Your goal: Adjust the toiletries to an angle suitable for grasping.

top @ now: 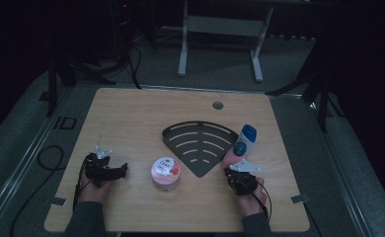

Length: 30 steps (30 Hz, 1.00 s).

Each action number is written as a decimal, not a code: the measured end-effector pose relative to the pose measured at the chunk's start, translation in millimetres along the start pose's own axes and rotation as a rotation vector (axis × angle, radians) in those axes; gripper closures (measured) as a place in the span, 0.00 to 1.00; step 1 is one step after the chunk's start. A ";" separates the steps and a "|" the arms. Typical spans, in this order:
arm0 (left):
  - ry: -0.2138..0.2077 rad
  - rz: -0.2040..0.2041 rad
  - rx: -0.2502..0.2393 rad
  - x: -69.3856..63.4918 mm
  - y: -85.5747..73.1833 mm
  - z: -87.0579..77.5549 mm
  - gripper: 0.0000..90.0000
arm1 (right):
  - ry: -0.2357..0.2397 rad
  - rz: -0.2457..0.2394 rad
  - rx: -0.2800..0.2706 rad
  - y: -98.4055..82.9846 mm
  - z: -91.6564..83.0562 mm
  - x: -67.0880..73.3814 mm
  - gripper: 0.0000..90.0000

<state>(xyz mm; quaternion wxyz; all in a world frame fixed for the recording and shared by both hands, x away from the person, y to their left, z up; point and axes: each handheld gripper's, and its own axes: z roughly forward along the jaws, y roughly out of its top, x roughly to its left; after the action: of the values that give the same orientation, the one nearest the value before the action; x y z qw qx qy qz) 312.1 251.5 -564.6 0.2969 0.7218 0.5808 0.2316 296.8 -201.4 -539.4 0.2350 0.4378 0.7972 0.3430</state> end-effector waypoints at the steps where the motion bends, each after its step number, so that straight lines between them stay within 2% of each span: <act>1: 0.000 0.000 0.000 0.0 0.0 0.0 0.07 | -0.001 0.000 0.001 -0.1 0.4 -0.3 1.00; 25: 0.005 -0.004 -0.002 -2.4 -0.1 -0.1 0.08 | -0.028 0.015 0.023 -3.0 10.5 -12.4 1.00; 28: 0.003 -0.001 -0.011 -3.6 -0.6 -1.1 0.11 | -0.030 0.018 0.026 -3.9 11.2 -13.2 1.00; 30: 0.001 0.001 -0.020 -5.6 -0.8 -1.7 0.17 | -0.030 0.018 0.028 -4.1 11.4 -13.3 1.00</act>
<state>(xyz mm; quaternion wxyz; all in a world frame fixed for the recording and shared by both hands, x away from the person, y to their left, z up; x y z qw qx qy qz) 309.1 246.4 -563.9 0.3037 0.7189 0.5782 0.2379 309.1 -210.5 -549.0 0.2379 0.4532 0.7943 0.3272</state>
